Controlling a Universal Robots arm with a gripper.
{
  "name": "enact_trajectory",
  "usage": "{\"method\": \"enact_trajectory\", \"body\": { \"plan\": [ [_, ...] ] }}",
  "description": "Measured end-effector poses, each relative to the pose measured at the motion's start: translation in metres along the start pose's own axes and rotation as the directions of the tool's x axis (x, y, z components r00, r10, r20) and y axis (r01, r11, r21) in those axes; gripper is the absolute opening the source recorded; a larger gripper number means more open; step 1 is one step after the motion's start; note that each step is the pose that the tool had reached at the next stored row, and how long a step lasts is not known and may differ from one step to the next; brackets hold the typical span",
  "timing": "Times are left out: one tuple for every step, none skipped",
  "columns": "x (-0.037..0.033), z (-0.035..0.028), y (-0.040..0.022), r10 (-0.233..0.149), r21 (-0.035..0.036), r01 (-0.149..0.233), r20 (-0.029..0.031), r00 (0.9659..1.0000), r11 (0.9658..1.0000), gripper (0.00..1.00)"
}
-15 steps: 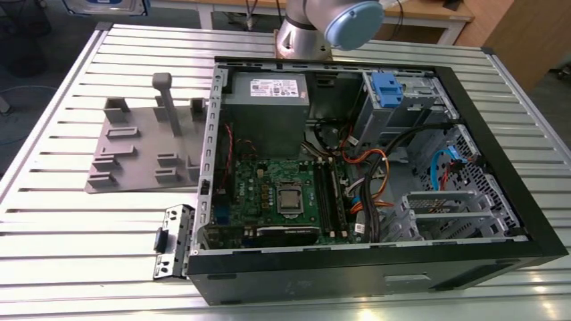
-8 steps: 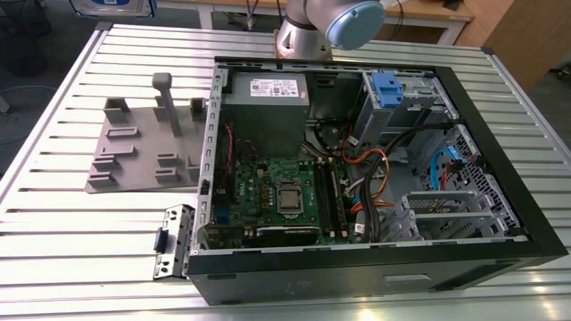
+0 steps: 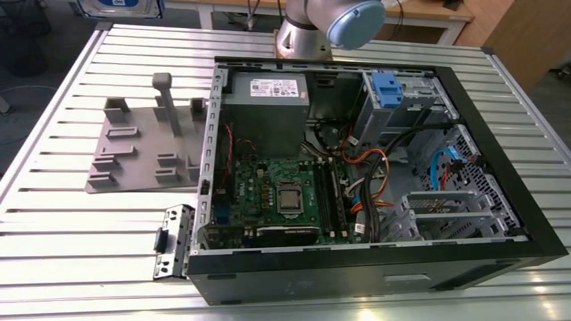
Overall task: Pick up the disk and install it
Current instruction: 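Pick up the disk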
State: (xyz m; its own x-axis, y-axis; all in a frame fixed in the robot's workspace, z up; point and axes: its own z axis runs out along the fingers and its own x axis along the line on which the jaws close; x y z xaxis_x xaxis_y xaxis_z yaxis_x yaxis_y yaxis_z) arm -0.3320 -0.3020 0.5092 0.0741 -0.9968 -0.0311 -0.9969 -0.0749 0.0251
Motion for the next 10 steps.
{"method": "enact_trajectory", "body": {
  "plan": [
    [0.0004, -0.0001, -0.0017, 0.0, -0.0001, 0.0, -0.0001, 1.0, 1.0, 0.36],
    [0.0008, -0.0001, -0.0033, 0.0, -0.0002, 0.0, -0.0002, 1.0, 1.0, 0.36],
    [0.0012, -0.0001, -0.0049, 0.0, -0.0002, 0.0, -0.0002, 1.0, 1.0, 0.36],
    [0.0019, -0.0003, -0.0081, 0.0, -0.0005, 0.0, -0.0003, 1.0, 1.0, 0.36],
    [0.0023, -0.0003, -0.0099, 0.0, -0.0007, 0.0, -0.0003, 1.0, 1.0, 0.36],
    [0.0027, -0.0004, -0.0116, 0.0, -0.0008, 0.0, -0.0003, 1.0, 1.0, 0.36],
    [0.0031, -0.0004, -0.0133, 0.0, -0.0009, 0.0, -0.0003, 1.0, 1.0, 0.36],
    [0.0035, -0.0005, -0.0152, 0.0, -0.0011, 0.0, -0.0004, 1.0, 1.0, 0.36],
    [0.0039, -0.0005, -0.0171, 0.0, -0.0012, 0.0, -0.0003, 1.0, 1.0, 0.36],
    [0.0043, -0.0006, -0.0188, 0.0, -0.0014, 0.0, -0.0003, 1.0, 1.0, 0.36]
  ]
}}
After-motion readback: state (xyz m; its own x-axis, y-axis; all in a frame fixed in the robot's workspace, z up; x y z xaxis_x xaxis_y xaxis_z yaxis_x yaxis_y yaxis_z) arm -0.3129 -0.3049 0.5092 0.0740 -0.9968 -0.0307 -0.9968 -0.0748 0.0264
